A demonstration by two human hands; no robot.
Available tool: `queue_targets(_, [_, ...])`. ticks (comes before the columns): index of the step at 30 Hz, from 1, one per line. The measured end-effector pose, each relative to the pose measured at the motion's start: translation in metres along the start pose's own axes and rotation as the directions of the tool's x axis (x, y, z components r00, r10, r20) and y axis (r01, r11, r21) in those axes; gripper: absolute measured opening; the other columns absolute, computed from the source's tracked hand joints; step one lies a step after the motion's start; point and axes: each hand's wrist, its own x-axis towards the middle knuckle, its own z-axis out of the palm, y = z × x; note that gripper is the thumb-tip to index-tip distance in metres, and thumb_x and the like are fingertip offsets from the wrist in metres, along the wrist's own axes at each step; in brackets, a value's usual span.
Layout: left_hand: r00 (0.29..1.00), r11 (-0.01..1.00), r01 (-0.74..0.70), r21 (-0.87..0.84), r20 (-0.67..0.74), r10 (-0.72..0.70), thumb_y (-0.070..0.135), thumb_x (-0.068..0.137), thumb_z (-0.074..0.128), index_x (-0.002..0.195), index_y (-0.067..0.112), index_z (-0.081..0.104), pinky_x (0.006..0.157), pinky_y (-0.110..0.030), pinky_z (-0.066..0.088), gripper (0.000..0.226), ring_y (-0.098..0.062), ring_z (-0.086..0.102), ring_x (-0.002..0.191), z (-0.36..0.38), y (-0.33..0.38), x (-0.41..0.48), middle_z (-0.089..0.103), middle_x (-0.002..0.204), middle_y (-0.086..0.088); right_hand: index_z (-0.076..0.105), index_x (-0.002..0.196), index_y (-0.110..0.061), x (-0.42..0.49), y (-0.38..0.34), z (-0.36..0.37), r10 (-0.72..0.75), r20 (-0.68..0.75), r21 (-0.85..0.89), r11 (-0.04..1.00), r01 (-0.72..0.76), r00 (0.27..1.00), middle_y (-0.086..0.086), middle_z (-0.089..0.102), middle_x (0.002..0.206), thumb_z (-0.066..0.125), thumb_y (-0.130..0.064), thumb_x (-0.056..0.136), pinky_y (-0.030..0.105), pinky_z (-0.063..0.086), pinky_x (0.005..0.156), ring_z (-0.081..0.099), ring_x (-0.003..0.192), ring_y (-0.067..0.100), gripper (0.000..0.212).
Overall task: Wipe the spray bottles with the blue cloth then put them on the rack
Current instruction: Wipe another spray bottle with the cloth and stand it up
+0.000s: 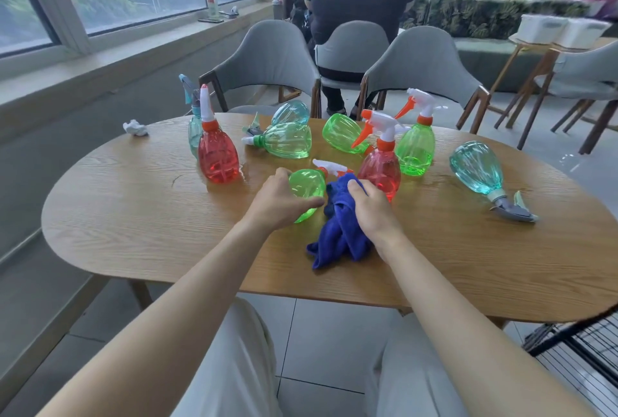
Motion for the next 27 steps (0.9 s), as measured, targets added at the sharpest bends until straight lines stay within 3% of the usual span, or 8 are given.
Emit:
queue_targets(3, [0.993, 0.980, 0.077, -0.182, -0.078, -0.093, 0.065, 0.075, 0.086, 0.140, 0.015, 0.057, 0.096, -0.041, 0.057, 0.088, -0.020, 0.066, 0.114, 0.005, -0.012, -0.006, 0.069, 0.127, -0.002, 0.070, 0.106, -0.023, 0.001, 0.003, 0.000, 0.057, -0.026, 0.129, 0.990, -0.053, 0.998, -0.003, 0.073, 0.110, 0.047, -0.041, 0.109, 0.045, 0.049, 0.109, 0.066, 0.108, 0.017, 0.029])
queue_targets(6, [0.971, 0.909, 0.091, -0.408, -0.168, -0.173, 0.066, 0.078, 0.082, 0.126, 0.017, 0.064, 0.081, -0.032, 0.054, 0.071, -0.012, 0.068, 0.098, 0.008, -0.013, -0.016, 0.073, 0.115, 0.003, 0.072, 0.114, -0.025, 0.002, 0.001, 0.007, 0.099, -0.009, 0.246, 0.965, -0.094, 0.995, -0.001, 0.075, 0.118, 0.050, -0.055, 0.096, 0.050, 0.049, 0.112, 0.068, 0.116, 0.019, 0.041])
queue_targets(10, [0.970, 0.737, 0.112, -0.666, -0.089, -0.228, 0.061, 0.088, 0.078, 0.126, 0.023, 0.052, 0.096, -0.039, 0.049, 0.059, -0.001, 0.058, 0.101, 0.010, -0.003, -0.036, 0.058, 0.111, 0.016, 0.067, 0.134, -0.021, 0.004, -0.009, 0.022, 0.113, 0.031, 0.381, 0.917, -0.116, 0.993, 0.002, 0.068, 0.140, 0.055, -0.054, 0.096, 0.048, 0.042, 0.121, 0.060, 0.131, 0.013, 0.052])
queue_targets(13, [0.992, 0.789, 0.066, -0.611, -0.049, -0.120, 0.060, 0.086, 0.081, 0.121, 0.024, 0.055, 0.094, -0.036, 0.053, 0.057, -0.004, 0.065, 0.105, 0.008, -0.005, -0.045, 0.066, 0.112, 0.011, 0.055, 0.151, -0.016, 0.002, -0.020, 0.027, 0.076, 0.042, 0.446, 0.891, -0.086, 0.996, -0.008, 0.058, 0.150, 0.056, -0.044, 0.104, 0.041, 0.037, 0.125, 0.053, 0.140, 0.010, 0.055])
queue_targets(18, [1.000, 0.872, 0.007, -0.490, 0.003, -0.007, 0.038, 0.082, 0.091, 0.120, 0.014, 0.051, 0.071, -0.017, 0.053, 0.060, -0.002, 0.070, 0.088, -0.002, -0.011, -0.040, 0.068, 0.101, 0.009, 0.066, 0.142, -0.021, -0.004, -0.032, 0.021, -0.076, 0.063, 0.357, 0.933, 0.049, 0.995, -0.014, 0.068, 0.138, 0.057, -0.027, 0.108, 0.029, 0.041, 0.119, 0.059, 0.131, -0.001, 0.036])
queue_targets(21, [0.996, 0.894, -0.092, -0.439, -0.050, 0.078, 0.015, 0.079, 0.092, 0.133, 0.018, 0.044, 0.080, -0.010, 0.052, 0.072, 0.012, 0.065, 0.095, -0.004, -0.004, -0.032, 0.061, 0.114, 0.012, 0.071, 0.135, -0.024, -0.008, -0.038, 0.021, -0.197, 0.052, 0.274, 0.946, 0.176, 0.979, -0.019, 0.072, 0.128, 0.059, -0.017, 0.107, 0.020, 0.044, 0.111, 0.061, 0.125, -0.006, 0.031])
queue_targets(25, [0.985, 0.872, -0.170, -0.458, -0.047, 0.167, 0.007, 0.074, 0.077, 0.128, 0.021, 0.053, 0.088, -0.034, 0.061, 0.061, -0.002, 0.069, 0.096, -0.010, 0.005, -0.022, 0.070, 0.107, 0.004, 0.070, 0.134, -0.028, -0.014, -0.041, 0.026, -0.309, 0.097, 0.146, 0.945, 0.293, 0.946, -0.023, 0.071, 0.122, 0.060, -0.019, 0.107, 0.005, 0.043, 0.095, 0.062, 0.115, -0.013, 0.030])
queue_targets(27, [0.985, 0.874, -0.162, -0.459, -0.028, 0.168, 0.010, 0.079, 0.074, 0.125, 0.028, 0.058, 0.093, -0.036, 0.059, 0.053, -0.005, 0.069, 0.102, -0.011, 0.006, -0.022, 0.073, 0.106, 0.011, 0.068, 0.138, -0.030, -0.012, -0.036, 0.027, -0.310, 0.112, 0.118, 0.947, 0.297, 0.944, -0.025, 0.069, 0.125, 0.059, -0.025, 0.108, 0.004, 0.041, 0.097, 0.060, 0.119, -0.014, 0.031])
